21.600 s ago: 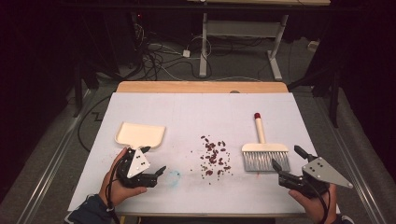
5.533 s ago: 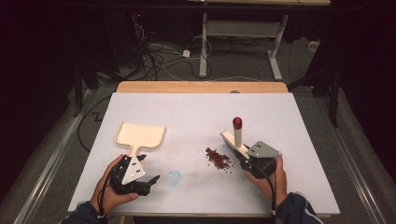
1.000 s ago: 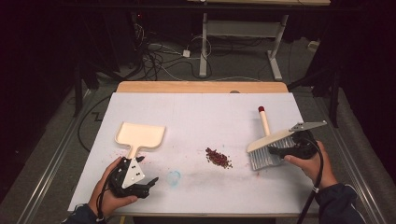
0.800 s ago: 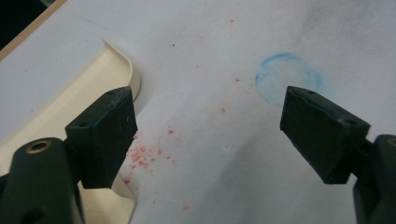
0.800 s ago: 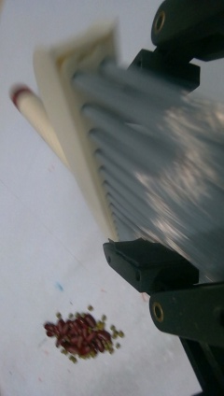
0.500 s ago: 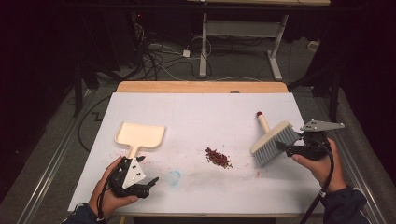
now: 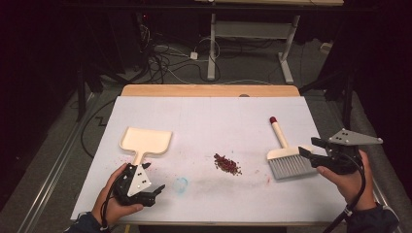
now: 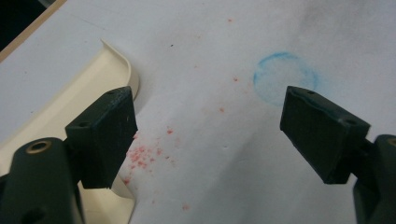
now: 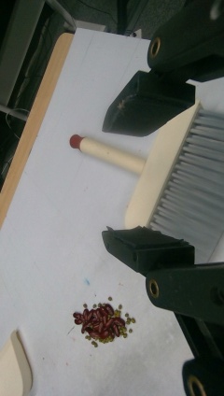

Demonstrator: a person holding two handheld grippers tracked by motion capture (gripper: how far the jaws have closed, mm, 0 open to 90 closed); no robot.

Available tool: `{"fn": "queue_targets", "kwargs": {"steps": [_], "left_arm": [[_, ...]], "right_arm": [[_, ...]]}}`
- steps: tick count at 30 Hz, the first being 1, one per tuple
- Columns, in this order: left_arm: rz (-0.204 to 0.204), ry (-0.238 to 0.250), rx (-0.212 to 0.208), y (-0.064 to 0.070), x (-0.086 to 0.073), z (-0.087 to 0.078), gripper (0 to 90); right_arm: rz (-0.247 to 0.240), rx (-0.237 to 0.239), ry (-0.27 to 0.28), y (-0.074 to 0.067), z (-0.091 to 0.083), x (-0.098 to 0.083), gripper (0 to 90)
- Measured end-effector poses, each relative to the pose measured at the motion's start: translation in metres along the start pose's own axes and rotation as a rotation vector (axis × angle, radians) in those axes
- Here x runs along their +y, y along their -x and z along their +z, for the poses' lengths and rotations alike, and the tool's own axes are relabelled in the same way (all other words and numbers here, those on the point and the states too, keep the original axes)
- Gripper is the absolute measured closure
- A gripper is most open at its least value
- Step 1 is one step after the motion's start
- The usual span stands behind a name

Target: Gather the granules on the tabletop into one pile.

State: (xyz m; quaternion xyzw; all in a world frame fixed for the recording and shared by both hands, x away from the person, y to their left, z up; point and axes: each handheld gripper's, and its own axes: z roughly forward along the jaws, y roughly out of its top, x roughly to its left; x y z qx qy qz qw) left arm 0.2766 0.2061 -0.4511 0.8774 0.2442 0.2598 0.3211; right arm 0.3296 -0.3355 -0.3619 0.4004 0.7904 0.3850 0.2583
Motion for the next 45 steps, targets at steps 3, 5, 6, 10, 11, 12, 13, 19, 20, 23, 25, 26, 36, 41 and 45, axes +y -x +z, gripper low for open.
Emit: {"fn": "queue_targets", "kwargs": {"steps": [3,5,6,10,11,12,13,19,20,23,25,26,36,41,45], "left_arm": [[-0.001,-0.003,-0.002,0.000,0.000,0.001,18.0],[0.001,-0.005,-0.007,0.000,0.001,0.003,18.0],[0.004,-0.007,-0.006,0.000,0.001,0.003,18.0],[0.005,-0.009,-0.011,0.001,0.001,0.004,18.0],[0.005,-0.009,-0.011,0.001,0.001,0.004,18.0],[0.006,-0.009,-0.011,0.001,0.001,0.004,18.0],[0.005,-0.009,-0.012,0.001,0.001,0.004,18.0],[0.004,-0.012,-0.012,0.001,0.000,0.004,18.0],[0.002,-0.011,-0.013,0.001,0.000,0.004,18.0],[0.003,-0.016,-0.014,0.001,-0.001,0.004,18.0],[0.003,-0.014,-0.014,0.001,-0.001,0.003,18.0],[0.004,-0.012,-0.013,0.002,-0.001,0.003,18.0],[0.010,-0.015,-0.014,0.002,0.000,0.004,18.0],[0.008,-0.013,-0.012,0.001,0.000,0.003,18.0],[0.010,-0.015,-0.013,0.001,0.000,0.003,18.0]], "right_arm": [[0.002,-0.005,-0.016,0.003,0.008,-0.003,44.1],[-0.006,-0.011,-0.011,0.007,0.015,-0.004,49.2],[-0.008,-0.023,-0.017,0.008,0.019,-0.004,51.1],[-0.042,-0.065,-0.035,0.015,0.044,-0.003,63.1],[-0.033,-0.075,-0.047,0.019,0.052,-0.004,67.7],[-0.034,-0.077,-0.066,0.023,0.062,-0.006,70.1],[-0.036,-0.092,-0.091,0.027,0.071,-0.007,71.6],[0.028,-0.133,-0.224,0.052,0.114,-0.022,76.8],[0.036,-0.130,-0.238,0.054,0.118,-0.024,76.8],[0.045,-0.103,-0.269,0.054,0.123,-0.026,77.2],[0.041,-0.094,-0.279,0.051,0.124,-0.027,77.8],[0.043,-0.092,-0.274,0.050,0.124,-0.028,78.1],[0.087,-0.079,-0.272,0.049,0.124,-0.028,78.6],[0.101,-0.091,-0.279,0.048,0.126,-0.029,79.1],[0.120,-0.092,-0.279,0.049,0.125,-0.030,77.0]]}}
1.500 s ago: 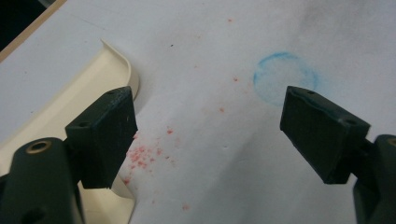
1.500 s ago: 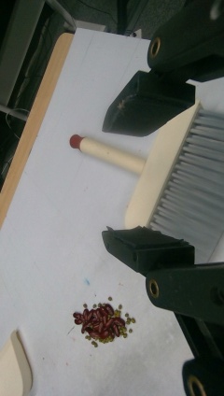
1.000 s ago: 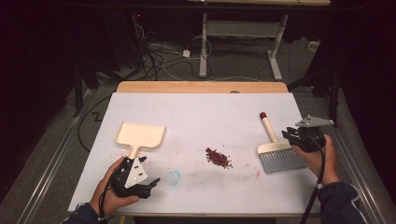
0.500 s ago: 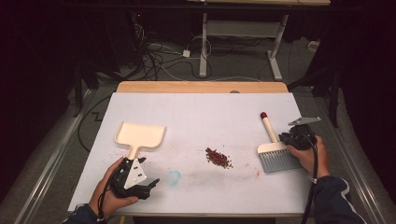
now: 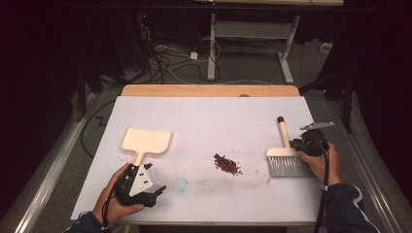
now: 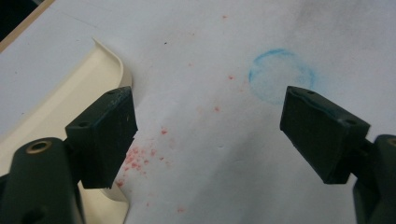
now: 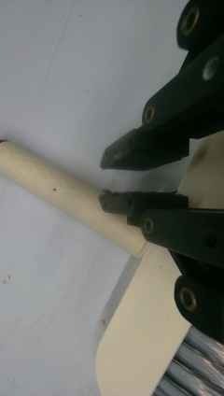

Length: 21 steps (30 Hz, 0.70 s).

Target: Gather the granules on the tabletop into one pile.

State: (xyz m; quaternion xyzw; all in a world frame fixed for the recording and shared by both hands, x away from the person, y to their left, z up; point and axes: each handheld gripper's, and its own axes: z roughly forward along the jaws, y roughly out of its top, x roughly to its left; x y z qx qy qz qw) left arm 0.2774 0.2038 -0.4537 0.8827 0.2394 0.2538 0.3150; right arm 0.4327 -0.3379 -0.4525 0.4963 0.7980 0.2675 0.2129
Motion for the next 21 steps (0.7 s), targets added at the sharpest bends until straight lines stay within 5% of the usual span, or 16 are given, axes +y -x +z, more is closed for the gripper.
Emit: {"fn": "queue_targets", "kwargs": {"steps": [5,12,21], "left_arm": [[-0.003,0.007,0.006,-0.001,0.000,-0.001,18.0],[-0.010,0.017,0.016,-0.002,0.001,-0.002,18.0],[-0.019,0.026,0.024,-0.002,0.001,-0.003,18.0]], "right_arm": [[0.012,-0.015,0.018,0.001,-0.003,-0.001,71.9],[-0.020,0.026,0.245,-0.008,-0.038,0.001,59.6],[-0.060,0.058,0.419,-0.029,-0.074,0.001,43.0]]}}
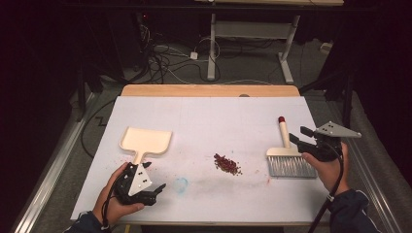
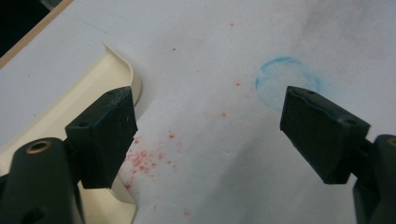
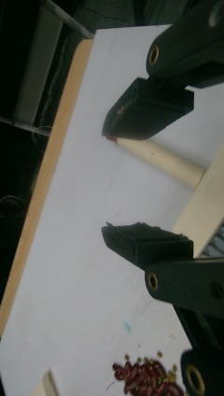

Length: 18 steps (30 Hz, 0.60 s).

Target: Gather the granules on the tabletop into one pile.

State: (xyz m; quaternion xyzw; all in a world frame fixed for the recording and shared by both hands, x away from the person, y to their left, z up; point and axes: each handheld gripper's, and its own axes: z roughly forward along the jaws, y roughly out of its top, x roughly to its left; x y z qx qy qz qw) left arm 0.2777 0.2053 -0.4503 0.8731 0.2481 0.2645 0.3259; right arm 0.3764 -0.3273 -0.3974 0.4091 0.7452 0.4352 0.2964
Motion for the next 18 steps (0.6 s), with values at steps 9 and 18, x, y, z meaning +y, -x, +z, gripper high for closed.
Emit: {"fn": "queue_targets", "kwargs": {"steps": [9,18], "left_arm": [[-0.009,0.004,-0.002,-0.001,0.001,0.003,17.7],[-0.013,0.011,0.004,-0.002,0.004,0.005,17.1]], "right_arm": [[-0.076,0.017,0.101,-0.036,-0.016,0.005,29.4],[-0.139,0.020,0.120,-0.060,-0.027,-0.011,24.9]]}}
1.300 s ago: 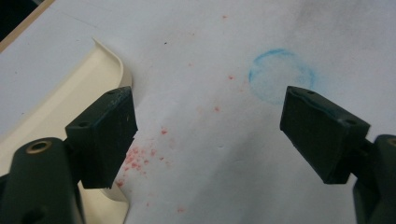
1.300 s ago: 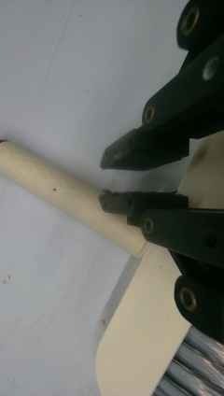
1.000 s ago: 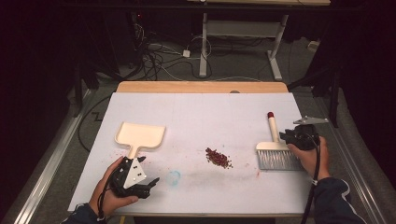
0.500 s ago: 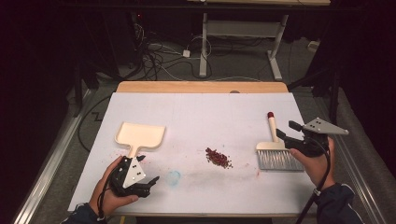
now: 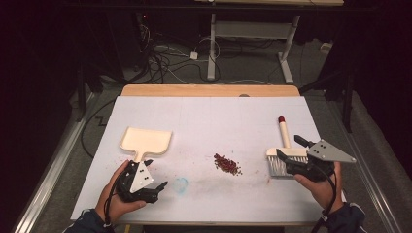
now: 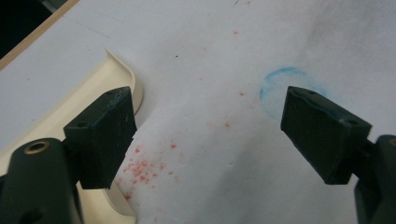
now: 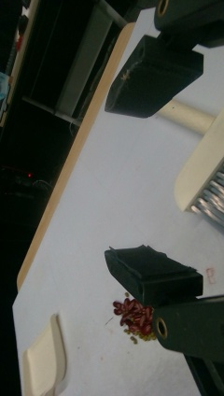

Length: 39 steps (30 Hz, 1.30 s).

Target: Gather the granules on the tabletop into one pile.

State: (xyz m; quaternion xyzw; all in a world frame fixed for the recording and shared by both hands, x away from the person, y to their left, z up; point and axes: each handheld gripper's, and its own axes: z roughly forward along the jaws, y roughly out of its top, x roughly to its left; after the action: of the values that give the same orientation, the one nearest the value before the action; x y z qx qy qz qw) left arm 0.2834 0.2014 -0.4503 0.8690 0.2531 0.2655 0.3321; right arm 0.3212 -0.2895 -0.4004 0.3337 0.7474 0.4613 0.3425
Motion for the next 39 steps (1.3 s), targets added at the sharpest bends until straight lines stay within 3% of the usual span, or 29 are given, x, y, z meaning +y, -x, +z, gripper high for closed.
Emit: {"fn": "queue_targets", "kwargs": {"steps": [4,14,20,26,31,39], "left_arm": [[-0.002,0.005,0.008,0.000,0.000,-0.001,17.1],[-0.030,0.046,0.037,-0.001,0.003,0.000,15.6],[-0.026,0.047,0.035,0.000,0.005,0.003,15.6],[-0.013,0.051,0.031,0.001,0.003,0.001,15.6],[-0.007,0.057,0.028,0.002,0.003,0.000,15.6],[0.000,0.045,0.031,0.002,0.003,0.001,15.6]], "right_arm": [[0.026,-0.008,0.025,-0.005,-0.009,-0.012,23.0],[-0.025,-0.017,0.019,-0.023,-0.026,-0.034,20.2],[-0.033,0.008,-0.013,-0.029,-0.025,-0.041,17.3],[-0.067,0.006,-0.038,-0.035,-0.020,-0.042,16.4],[-0.099,-0.025,-0.060,-0.041,-0.019,-0.041,16.4],[-0.101,-0.012,-0.064,-0.042,-0.016,-0.042,16.8]]}}
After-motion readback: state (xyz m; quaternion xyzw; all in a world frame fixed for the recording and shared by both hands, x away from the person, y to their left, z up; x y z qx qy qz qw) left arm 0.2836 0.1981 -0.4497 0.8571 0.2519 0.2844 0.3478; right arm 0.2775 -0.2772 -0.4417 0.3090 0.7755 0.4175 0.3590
